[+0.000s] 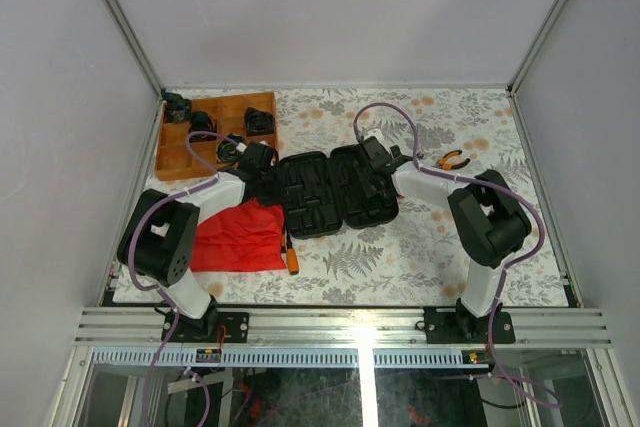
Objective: Sort the tools into containers
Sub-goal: Open the storage box at the center of the board.
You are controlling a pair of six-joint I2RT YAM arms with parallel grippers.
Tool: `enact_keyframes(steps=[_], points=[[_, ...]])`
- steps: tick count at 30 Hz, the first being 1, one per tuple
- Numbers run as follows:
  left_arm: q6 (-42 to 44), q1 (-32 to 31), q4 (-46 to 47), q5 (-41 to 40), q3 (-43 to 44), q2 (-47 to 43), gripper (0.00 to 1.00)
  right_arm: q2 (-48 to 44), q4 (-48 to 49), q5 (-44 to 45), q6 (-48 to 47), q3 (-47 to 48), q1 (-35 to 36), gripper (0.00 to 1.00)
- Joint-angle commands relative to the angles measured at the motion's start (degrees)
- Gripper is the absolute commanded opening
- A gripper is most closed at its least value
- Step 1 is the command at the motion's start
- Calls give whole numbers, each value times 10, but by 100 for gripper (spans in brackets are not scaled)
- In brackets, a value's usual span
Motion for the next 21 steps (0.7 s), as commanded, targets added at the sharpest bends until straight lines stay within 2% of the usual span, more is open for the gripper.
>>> enact_keyframes(steps=[1,14,21], points=[[21,5,-53,-15,-13,-3,0,-5,-3,63,-14,25,-4,76],[21,5,-58,-20,-16,-9,0,-60,-8,63,6,7,-54,74],[22,5,-59,-19,-15,-9,0,-108,5,5,34,-32,-105,73]])
